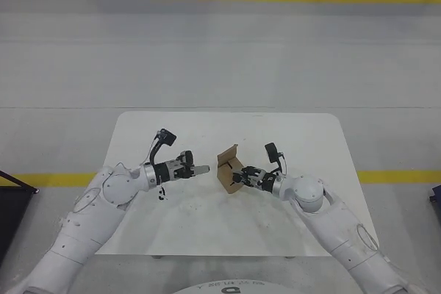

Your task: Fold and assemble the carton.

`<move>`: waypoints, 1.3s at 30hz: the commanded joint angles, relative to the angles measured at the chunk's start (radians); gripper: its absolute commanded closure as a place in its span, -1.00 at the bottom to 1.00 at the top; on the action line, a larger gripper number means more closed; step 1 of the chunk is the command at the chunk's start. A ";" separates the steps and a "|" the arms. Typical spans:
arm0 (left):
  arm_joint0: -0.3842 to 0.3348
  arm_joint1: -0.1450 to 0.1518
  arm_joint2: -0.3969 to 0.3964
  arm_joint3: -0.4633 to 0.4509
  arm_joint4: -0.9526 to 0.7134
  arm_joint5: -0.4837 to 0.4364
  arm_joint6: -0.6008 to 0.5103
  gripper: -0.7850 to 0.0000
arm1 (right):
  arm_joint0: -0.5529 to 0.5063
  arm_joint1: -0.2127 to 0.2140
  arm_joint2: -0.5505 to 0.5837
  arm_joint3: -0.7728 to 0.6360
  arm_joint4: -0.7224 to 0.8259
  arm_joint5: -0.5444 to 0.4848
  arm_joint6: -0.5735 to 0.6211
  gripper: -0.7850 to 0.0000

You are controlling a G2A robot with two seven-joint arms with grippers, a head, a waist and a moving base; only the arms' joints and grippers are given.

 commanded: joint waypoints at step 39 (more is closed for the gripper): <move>-0.095 -0.107 0.180 0.050 0.542 0.205 0.324 0.52 | -0.005 -0.001 0.000 -0.006 -0.001 -0.012 -0.013 0.28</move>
